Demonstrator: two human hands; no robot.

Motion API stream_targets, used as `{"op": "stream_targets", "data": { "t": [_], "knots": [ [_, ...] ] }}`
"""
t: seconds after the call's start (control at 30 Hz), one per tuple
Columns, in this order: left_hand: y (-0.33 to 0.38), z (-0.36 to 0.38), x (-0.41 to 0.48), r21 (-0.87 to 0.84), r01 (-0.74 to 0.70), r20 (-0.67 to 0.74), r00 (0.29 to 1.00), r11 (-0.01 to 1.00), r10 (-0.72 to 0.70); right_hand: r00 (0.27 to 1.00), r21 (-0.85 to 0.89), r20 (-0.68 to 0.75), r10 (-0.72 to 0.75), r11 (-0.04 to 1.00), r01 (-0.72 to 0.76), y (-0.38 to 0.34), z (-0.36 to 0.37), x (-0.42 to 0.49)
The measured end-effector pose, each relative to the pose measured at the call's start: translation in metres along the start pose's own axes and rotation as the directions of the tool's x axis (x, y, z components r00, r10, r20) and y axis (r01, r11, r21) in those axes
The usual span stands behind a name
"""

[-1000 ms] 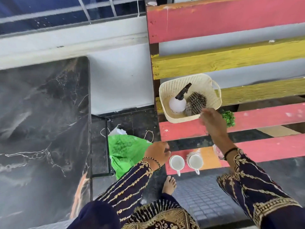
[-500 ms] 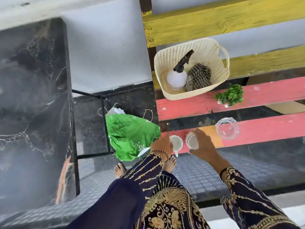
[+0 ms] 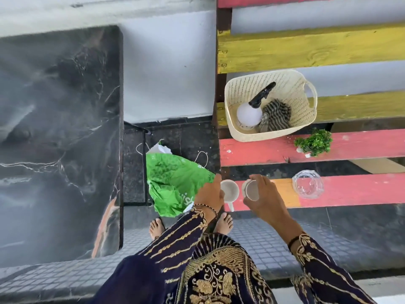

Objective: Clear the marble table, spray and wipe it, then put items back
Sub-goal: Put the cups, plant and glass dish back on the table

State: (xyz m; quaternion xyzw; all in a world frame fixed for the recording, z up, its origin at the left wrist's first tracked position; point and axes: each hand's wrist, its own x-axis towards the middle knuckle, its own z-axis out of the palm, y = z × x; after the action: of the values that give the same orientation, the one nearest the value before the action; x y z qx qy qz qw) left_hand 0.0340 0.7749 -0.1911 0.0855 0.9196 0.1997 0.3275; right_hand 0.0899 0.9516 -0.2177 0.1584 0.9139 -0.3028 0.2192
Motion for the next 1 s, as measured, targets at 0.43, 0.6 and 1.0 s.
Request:
{"op": "stream_targets", "data": {
  "t": [0.43,0.6,1.0],
  "knots": [
    [-0.155,-0.215,-0.12,-0.178,-0.038,-0.503,0.863,0.983,-0.058,0.927,-0.041,-0.184,-0.328,0.945,0.326,-0.285,-0.016,-0.041],
    [-0.27,-0.28,-0.173,-0.172,-0.042,-0.573,0.817,0.984,-0.065,0.903,-0.032,-0.213,-0.373,0.927,0.375,-0.409,0.037,-0.069],
    [-0.565,-0.382,-0.249,-0.196,0.262,-0.567,0.756,0.945,-0.327,0.919,0.07,0.008,-0.393,0.917,0.392,-0.637,0.23,-0.093]
  ]
}}
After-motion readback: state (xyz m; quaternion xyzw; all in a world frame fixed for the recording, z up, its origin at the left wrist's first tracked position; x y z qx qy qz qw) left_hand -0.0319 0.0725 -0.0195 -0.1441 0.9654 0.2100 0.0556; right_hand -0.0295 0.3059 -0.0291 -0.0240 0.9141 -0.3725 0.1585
